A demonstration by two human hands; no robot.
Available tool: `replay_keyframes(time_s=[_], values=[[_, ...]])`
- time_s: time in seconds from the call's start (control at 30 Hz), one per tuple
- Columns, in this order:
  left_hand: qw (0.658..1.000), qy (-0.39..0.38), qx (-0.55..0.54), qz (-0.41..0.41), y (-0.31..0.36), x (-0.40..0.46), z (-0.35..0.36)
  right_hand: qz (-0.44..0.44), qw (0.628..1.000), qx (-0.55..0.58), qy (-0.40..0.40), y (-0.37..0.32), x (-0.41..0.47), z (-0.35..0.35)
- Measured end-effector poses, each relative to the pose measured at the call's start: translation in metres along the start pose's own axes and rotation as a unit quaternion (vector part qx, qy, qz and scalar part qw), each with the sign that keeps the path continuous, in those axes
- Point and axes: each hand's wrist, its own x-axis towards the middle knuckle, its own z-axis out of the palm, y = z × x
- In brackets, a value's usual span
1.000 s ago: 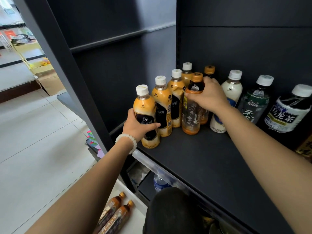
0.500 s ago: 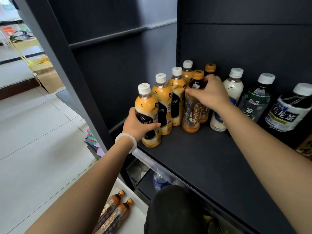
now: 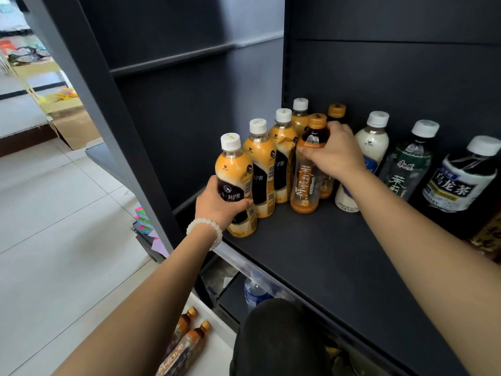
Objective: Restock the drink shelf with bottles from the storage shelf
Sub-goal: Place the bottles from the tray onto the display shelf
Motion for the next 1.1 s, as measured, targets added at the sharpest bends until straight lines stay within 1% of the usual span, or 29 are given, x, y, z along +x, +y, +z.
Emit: replay_keyframes(time_s=[0.07,0.2,0.3,0.37,0.47,0.53,0.6,0.67,0.77,0.87,1.0,1.1], values=[[1.0,0.006,0.006,0.01,0.001,-0.001,0.001,-0.014,1.0,0.006,-0.002,0.002,-0.003,0.002],[1.0,0.011,0.022,0.014,0.001,-0.001,0.0,0.014,0.998,-0.023,0.065,-0.001,-0.009,0.008],[1.0,0.012,0.019,0.01,0.0,-0.001,0.0,0.013,0.994,-0.054,0.09,-0.002,-0.011,0.013],[1.0,0.012,0.019,0.01,0.0,-0.001,0.001,0.007,0.995,-0.057,0.081,-0.001,-0.012,0.013],[0.999,-0.005,0.028,0.014,-0.001,-0.005,0.0,-0.004,0.998,-0.05,0.042,0.0,-0.017,0.01],[0.998,-0.017,0.048,0.024,-0.001,-0.008,-0.003,-0.014,0.997,-0.045,0.065,-0.002,-0.027,0.007],[0.997,-0.019,0.067,0.038,-0.002,-0.015,-0.009,-0.045,0.991,-0.058,0.114,-0.008,-0.044,0.005],[0.993,-0.015,0.108,0.055,-0.001,-0.023,-0.017,-0.094,0.983,-0.086,0.134,-0.016,-0.062,0.004],[0.983,0.007,0.166,0.074,-0.004,-0.039,-0.038,-0.177,0.97,-0.126,0.11,-0.03,-0.094,0.01],[0.97,0.028,0.225,0.086,-0.012,-0.061,-0.062,-0.244,0.958,-0.131,0.074,-0.042,-0.129,0.022],[0.933,0.058,0.334,0.119,-0.031,-0.105,-0.092,-0.314,0.942,-0.109,0.039,-0.057,-0.181,0.043],[0.905,0.069,0.403,0.116,-0.064,-0.139,-0.113,-0.351,0.93,-0.108,-0.004,-0.065,-0.218,0.07]])
